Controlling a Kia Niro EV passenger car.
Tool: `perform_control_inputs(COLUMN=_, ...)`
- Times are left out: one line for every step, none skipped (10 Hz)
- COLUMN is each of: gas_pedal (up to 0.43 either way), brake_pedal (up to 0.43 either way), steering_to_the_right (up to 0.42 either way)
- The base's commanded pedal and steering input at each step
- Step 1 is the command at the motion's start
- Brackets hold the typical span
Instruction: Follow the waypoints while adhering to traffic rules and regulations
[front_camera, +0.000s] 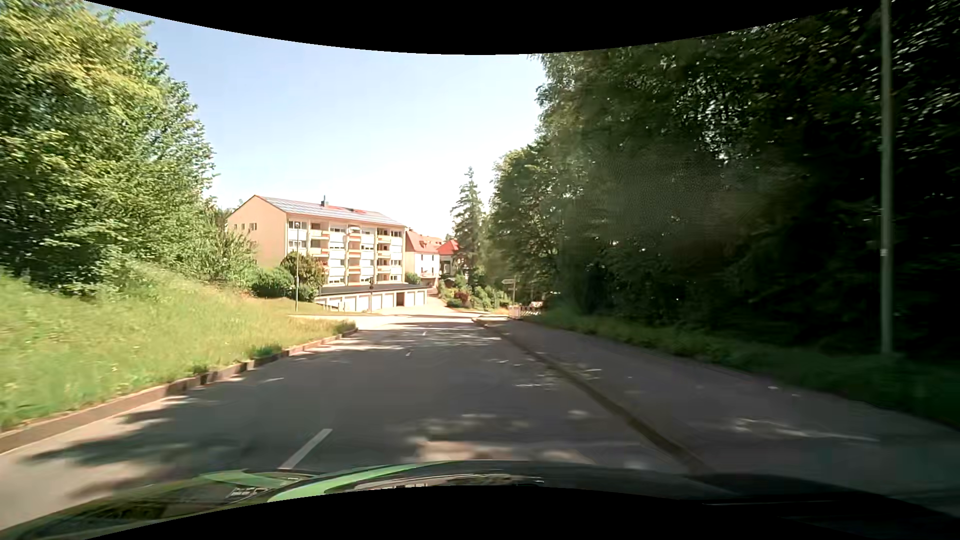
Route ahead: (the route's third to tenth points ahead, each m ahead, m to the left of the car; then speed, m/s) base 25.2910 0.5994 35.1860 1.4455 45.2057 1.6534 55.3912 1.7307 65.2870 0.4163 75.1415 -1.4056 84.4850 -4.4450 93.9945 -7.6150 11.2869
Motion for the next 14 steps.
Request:
perform_control_inputs(gas_pedal=0.0, brake_pedal=0.085, steering_to_the_right=-0.044)
perform_control_inputs(gas_pedal=0.0, brake_pedal=0.085, steering_to_the_right=-0.042)
perform_control_inputs(gas_pedal=0.0, brake_pedal=0.098, steering_to_the_right=-0.039)
perform_control_inputs(gas_pedal=0.0, brake_pedal=0.104, steering_to_the_right=-0.035)
perform_control_inputs(gas_pedal=0.0, brake_pedal=0.11, steering_to_the_right=-0.027)
perform_control_inputs(gas_pedal=0.0, brake_pedal=0.116, steering_to_the_right=-0.023)
perform_control_inputs(gas_pedal=0.0, brake_pedal=0.122, steering_to_the_right=-0.02)
perform_control_inputs(gas_pedal=0.0, brake_pedal=0.128, steering_to_the_right=-0.019)
perform_control_inputs(gas_pedal=0.0, brake_pedal=0.128, steering_to_the_right=-0.019)
perform_control_inputs(gas_pedal=0.0, brake_pedal=0.134, steering_to_the_right=-0.018)
perform_control_inputs(gas_pedal=0.0, brake_pedal=0.134, steering_to_the_right=-0.017)
perform_control_inputs(gas_pedal=0.0, brake_pedal=0.134, steering_to_the_right=-0.012)
perform_control_inputs(gas_pedal=0.0, brake_pedal=0.14, steering_to_the_right=-0.009)
perform_control_inputs(gas_pedal=0.0, brake_pedal=0.134, steering_to_the_right=-0.008)
